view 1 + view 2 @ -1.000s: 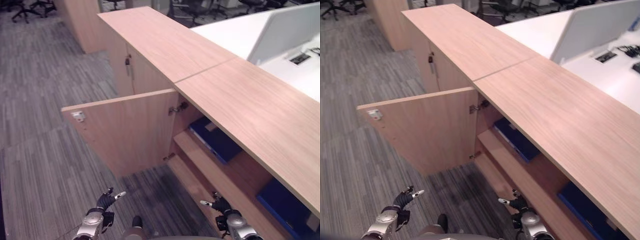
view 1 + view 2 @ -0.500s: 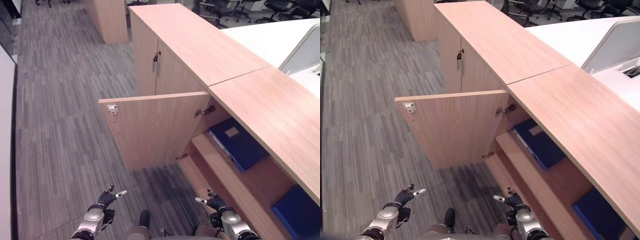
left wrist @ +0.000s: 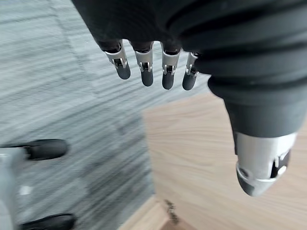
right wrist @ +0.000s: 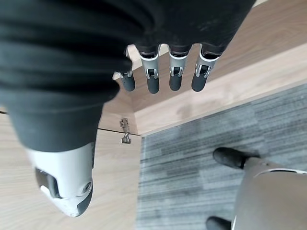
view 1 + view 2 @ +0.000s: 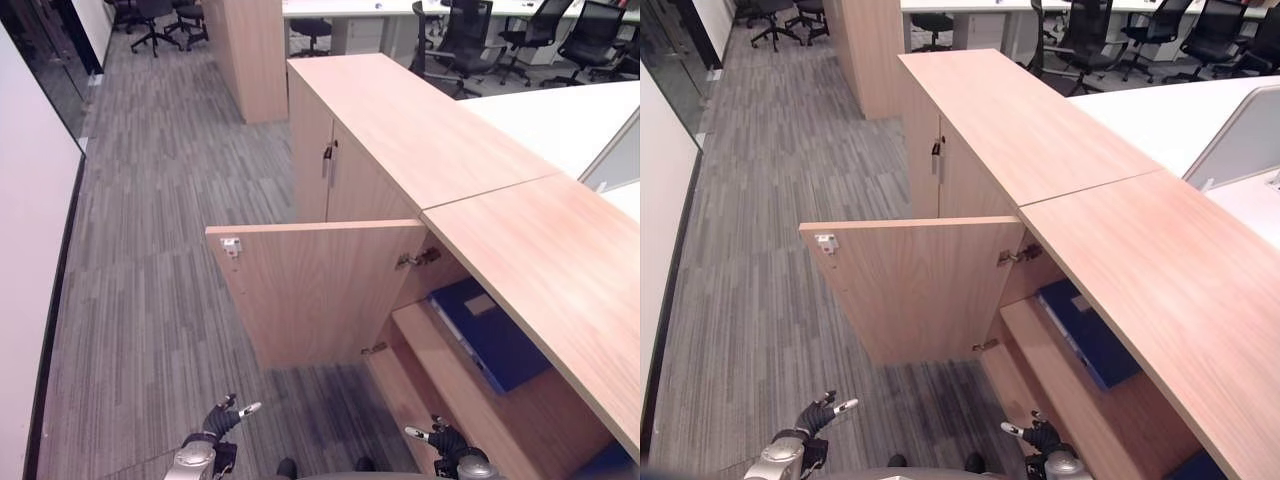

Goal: Put the empty folder in the office cabinet

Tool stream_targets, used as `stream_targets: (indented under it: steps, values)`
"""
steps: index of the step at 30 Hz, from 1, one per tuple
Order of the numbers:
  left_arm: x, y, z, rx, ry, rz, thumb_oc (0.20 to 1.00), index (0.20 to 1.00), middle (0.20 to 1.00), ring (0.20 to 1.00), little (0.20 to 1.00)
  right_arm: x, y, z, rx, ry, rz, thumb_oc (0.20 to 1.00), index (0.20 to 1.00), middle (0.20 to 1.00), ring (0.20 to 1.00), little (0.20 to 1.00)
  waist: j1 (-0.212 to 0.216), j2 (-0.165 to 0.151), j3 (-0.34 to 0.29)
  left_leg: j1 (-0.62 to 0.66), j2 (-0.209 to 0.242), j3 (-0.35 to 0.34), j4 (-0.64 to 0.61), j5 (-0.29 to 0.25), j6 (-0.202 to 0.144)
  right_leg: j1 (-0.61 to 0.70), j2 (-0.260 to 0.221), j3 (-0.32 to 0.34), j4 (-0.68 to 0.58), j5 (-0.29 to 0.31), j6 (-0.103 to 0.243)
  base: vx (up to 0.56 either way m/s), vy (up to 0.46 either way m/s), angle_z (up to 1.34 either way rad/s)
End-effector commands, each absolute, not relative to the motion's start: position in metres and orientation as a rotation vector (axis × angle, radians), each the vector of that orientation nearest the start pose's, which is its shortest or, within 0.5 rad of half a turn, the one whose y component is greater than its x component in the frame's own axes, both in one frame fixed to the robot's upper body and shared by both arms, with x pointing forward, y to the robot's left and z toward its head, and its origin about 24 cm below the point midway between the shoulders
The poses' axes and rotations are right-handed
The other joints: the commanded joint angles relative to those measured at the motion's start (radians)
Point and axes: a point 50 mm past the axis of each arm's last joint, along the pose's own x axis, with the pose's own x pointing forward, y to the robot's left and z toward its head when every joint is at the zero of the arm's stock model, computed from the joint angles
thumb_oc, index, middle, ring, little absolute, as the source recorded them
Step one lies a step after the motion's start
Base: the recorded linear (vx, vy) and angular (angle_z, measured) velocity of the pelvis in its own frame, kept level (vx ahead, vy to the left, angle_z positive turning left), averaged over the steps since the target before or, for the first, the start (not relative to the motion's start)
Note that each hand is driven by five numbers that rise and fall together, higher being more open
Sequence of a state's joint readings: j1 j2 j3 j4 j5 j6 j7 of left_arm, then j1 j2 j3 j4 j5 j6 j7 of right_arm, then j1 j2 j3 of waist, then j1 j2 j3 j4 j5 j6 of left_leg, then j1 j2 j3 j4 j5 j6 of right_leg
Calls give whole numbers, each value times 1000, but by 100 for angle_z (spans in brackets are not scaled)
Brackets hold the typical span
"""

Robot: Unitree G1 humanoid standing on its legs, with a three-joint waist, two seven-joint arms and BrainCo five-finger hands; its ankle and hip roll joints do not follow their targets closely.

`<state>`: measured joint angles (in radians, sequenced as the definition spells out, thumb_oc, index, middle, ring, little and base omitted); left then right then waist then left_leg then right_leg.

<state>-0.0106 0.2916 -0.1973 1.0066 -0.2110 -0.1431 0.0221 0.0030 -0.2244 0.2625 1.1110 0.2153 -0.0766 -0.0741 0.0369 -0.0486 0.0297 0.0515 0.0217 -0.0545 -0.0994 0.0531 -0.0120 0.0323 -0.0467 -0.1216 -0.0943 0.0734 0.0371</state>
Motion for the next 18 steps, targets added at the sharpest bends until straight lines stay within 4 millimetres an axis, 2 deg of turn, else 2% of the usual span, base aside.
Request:
stream_targets:
  steps: [1,8,11,14,15,18]
  values:
    - [187,235,-112,175,714,113,1000,1000,1000,1000,1000,127,-226,-148,-234,1010,-89,1000,1000,1000,1000,1000,21,17,18,33,-9,16,12,-93,-27,36,-71,11,7,-52,125,0,0,0]
    - [205,252,-93,117,603,219,1000,1000,1000,1000,1000,126,-228,-147,-250,1007,-78,1000,1000,1000,1000,1000,18,24,6,41,-2,37,12,-91,-35,43,-75,19,7,-55,129,5,1,-7]
    - [216,269,-79,120,548,276,1000,1000,1000,1000,1000,123,-230,-148,-262,1017,-70,1000,1000,1000,1000,1000,8,27,-3,51,1,44,12,-95,-38,47,-74,24,7,-57,129,23,11,-7]
    - [231,291,-58,127,478,350,1000,1000,1000,1000,1000,120,-231,-148,-276,1021,-56,1000,1000,1000,1000,1000,-5,28,-9,56,4,52,12,-97,-41,49,-73,31,7,-57,129,11,2,-2]
    - [243,309,-41,136,428,403,1000,1000,1000,1000,1000,117,-233,-148,-281,1026,-47,1000,1000,1000,1000,1000,-17,27,-14,60,4,57,12,-101,-43,49,-72,38,7,-55,131,28,4,-5]
    - [258,330,-17,133,358,463,1000,1000,1000,1000,1000,117,-232,-148,-283,1024,-35,1000,1000,1000,1000,1000,-29,26,-18,59,6,64,12,-101,-44,47,-73,41,7,-52,134,7,-3,-7]
